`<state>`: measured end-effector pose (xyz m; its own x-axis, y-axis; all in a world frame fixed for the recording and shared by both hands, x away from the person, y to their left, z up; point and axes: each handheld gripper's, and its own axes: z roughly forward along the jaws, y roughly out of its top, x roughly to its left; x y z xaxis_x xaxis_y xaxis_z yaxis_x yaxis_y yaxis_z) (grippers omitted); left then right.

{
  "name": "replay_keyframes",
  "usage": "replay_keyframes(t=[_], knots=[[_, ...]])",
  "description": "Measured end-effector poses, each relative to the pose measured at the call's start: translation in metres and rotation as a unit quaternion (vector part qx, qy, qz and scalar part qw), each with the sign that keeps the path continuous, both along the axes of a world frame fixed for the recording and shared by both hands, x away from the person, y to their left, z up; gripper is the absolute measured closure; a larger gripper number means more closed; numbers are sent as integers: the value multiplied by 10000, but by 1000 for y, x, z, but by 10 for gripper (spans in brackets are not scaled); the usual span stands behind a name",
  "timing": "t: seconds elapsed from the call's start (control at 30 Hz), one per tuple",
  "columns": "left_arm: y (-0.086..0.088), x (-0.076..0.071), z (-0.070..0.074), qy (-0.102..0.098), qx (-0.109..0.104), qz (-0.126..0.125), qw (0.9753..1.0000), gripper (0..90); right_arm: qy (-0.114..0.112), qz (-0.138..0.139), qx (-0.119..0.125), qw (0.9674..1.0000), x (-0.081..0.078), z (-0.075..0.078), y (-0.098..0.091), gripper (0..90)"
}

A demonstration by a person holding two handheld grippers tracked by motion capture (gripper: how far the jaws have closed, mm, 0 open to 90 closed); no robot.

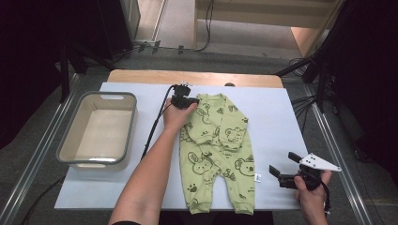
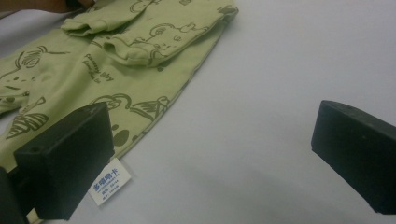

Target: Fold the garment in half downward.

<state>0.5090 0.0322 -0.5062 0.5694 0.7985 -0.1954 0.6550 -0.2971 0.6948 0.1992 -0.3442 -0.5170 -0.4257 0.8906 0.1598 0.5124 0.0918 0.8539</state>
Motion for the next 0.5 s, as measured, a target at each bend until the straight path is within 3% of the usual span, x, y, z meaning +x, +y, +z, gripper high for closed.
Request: replay_keyframes(t=[0.17, 0.23, 0.5], knots=[[0, -1, 2, -22, -34, -60, 10000, 865, 20, 89, -39, 10000, 6, 1, 5, 0], [0, -2, 3, -87, 48, -136, 9999, 871, 58, 93, -3, 9999, 9, 2, 7, 0], [-1, -7, 16, -279, -152, -226, 9992, 877, 76, 201, 69, 9997, 27, 13, 17, 0]])
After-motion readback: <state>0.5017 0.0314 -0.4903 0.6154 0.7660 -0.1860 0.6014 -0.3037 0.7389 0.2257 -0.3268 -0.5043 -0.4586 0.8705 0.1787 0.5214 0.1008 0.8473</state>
